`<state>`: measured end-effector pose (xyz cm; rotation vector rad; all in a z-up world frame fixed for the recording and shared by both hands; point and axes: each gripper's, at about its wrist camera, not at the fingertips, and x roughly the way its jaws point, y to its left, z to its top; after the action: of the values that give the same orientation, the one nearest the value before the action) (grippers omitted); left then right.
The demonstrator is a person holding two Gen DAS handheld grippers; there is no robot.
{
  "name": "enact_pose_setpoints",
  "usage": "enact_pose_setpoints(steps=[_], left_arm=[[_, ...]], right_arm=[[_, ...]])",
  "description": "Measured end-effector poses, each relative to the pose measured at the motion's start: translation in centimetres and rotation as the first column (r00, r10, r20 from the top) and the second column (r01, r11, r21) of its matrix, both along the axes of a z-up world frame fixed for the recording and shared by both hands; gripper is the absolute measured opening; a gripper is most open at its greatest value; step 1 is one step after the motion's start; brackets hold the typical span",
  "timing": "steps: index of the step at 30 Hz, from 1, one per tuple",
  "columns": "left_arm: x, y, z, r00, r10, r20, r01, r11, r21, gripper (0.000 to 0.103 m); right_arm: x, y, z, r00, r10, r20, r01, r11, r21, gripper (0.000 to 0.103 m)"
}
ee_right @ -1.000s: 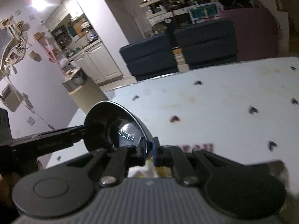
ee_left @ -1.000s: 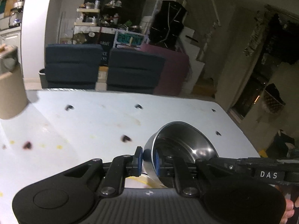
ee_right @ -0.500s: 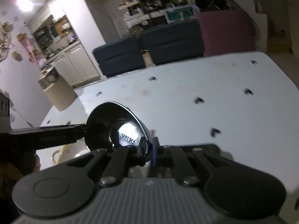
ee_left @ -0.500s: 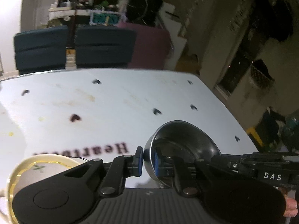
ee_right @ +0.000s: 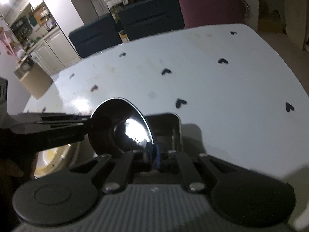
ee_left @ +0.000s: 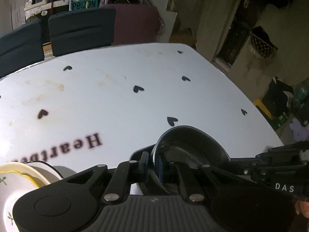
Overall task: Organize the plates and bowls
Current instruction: 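Lift the steel bowl with both grippers and carry it over the steel tray, then lower the steel bowl into the steel tray and open both grippers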
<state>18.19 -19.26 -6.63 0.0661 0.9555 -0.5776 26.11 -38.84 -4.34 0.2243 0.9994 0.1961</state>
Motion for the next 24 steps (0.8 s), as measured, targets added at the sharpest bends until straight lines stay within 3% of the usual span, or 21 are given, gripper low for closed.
enact_pose_setpoints(steps=[9, 24], left_arm=[[0.5, -1.1, -1.6, 1.000, -0.015, -0.013, 0.016, 0.999, 0.044, 0.010], [1.2, -0.7, -2.2, 0.999, 0.002, -0.046, -0.001, 1.000, 0.025, 0.011]], right_arm=[[0.4, -0.4, -1.3, 0.999, 0.024, -0.038, -0.026, 0.999, -0.037, 0.005], [0.9, -0.7, -2.4, 0.995, 0.035, -0.093, -0.041, 0.997, -0.071, 0.005]])
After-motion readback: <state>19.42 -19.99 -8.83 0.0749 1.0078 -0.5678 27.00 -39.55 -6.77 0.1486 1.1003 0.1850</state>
